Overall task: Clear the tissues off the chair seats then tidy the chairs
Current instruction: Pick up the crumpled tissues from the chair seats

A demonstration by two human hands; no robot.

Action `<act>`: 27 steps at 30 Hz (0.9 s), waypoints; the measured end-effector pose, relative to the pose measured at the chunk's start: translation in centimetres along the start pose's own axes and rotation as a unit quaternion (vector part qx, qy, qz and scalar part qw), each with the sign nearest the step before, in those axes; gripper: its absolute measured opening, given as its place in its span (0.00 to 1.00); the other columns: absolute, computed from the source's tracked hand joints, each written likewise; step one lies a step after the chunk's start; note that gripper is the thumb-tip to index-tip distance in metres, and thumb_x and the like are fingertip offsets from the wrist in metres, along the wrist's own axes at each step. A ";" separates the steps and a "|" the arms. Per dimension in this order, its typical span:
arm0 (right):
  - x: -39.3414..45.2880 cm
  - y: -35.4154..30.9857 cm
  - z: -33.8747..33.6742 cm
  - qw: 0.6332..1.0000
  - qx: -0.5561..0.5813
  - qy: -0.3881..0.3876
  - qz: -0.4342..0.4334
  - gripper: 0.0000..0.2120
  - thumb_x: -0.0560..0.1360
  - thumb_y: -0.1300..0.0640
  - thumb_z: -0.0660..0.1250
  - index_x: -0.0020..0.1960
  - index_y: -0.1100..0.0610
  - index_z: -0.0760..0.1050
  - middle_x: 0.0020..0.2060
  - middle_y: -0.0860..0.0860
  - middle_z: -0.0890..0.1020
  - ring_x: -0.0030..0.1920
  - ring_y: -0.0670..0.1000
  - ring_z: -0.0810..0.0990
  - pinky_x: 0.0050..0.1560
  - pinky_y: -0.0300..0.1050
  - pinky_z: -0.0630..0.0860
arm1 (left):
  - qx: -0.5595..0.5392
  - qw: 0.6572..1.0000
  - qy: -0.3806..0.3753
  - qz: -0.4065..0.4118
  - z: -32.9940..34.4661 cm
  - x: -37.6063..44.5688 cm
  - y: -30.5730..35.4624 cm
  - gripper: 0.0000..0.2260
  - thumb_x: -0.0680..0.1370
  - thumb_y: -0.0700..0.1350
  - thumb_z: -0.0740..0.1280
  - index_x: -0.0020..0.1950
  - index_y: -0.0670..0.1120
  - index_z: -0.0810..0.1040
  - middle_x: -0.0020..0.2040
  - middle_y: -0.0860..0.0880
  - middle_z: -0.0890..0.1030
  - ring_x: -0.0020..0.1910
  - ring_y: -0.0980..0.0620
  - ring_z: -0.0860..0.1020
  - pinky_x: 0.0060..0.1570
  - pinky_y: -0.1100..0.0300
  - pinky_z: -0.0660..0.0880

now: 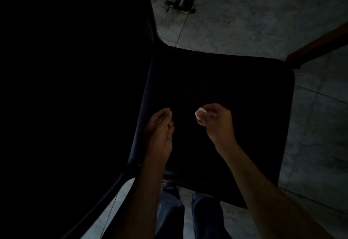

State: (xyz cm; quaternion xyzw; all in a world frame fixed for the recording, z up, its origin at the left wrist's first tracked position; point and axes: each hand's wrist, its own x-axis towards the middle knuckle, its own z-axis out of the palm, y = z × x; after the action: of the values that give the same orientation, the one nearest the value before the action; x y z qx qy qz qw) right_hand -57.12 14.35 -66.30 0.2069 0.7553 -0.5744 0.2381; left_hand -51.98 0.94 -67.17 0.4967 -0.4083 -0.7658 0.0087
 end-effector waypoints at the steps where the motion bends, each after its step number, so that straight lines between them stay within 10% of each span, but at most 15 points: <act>1: -0.2 -0.1 0.0 1.000 -0.007 -0.005 -0.006 0.03 0.75 0.58 0.72 0.48 0.57 0.79 0.41 0.52 0.85 0.42 0.49 0.85 0.45 0.44 0.82 | -0.024 1.000 -0.002 -0.003 0.4 -0.1 0.0 0.08 0.78 0.33 0.65 0.55 0.41 0.79 0.48 0.45 0.81 0.43 0.55 0.81 0.38 0.68 0.76; 8: -2.2 -1.3 1.7 0.995 0.033 -0.075 -0.055 0.03 0.75 0.64 0.71 0.48 0.59 0.79 0.43 0.52 0.84 0.45 0.46 0.84 0.46 0.38 0.80 | -0.014 0.995 -0.091 -0.049 1.2 -0.4 -0.4 0.17 0.77 0.49 0.68 0.64 0.63 0.77 0.72 0.51 0.71 0.71 0.55 0.68 0.71 0.55 0.66; 13: -2.5 -0.5 2.8 0.996 0.032 -0.054 -0.060 0.05 0.72 0.61 0.74 0.46 0.60 0.80 0.43 0.54 0.84 0.45 0.50 0.84 0.47 0.45 0.81 | 0.023 0.999 -0.044 0.015 2.4 -1.9 0.3 0.14 0.82 0.40 0.58 0.66 0.43 0.75 0.67 0.44 0.76 0.65 0.47 0.75 0.69 0.53 0.69; 20: -2.7 1.1 3.3 0.997 -0.005 -0.015 -0.078 0.11 0.74 0.64 0.72 0.56 0.64 0.79 0.61 0.53 0.70 0.54 0.41 0.78 0.48 0.36 0.79 | -0.105 0.989 -0.060 -0.088 2.4 -2.9 -0.8 0.12 0.80 0.39 0.62 0.61 0.42 0.79 0.59 0.42 0.82 0.59 0.47 0.80 0.59 0.56 0.76; 27: -4.0 0.7 1.5 0.994 0.002 -0.101 -0.043 0.16 0.76 0.67 0.67 0.62 0.55 0.75 0.52 0.53 0.81 0.51 0.50 0.82 0.51 0.42 0.79 | 0.194 0.978 0.006 0.075 1.5 -2.0 -1.3 0.09 0.77 0.39 0.66 0.47 0.52 0.83 0.47 0.47 0.85 0.49 0.47 0.83 0.50 0.54 0.80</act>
State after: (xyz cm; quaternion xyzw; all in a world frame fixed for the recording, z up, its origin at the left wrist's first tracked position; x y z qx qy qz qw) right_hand -53.37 12.94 -64.78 0.1157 0.7343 -0.6034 0.2885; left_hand -51.56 3.59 -66.22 0.4613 -0.5847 -0.6667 -0.0281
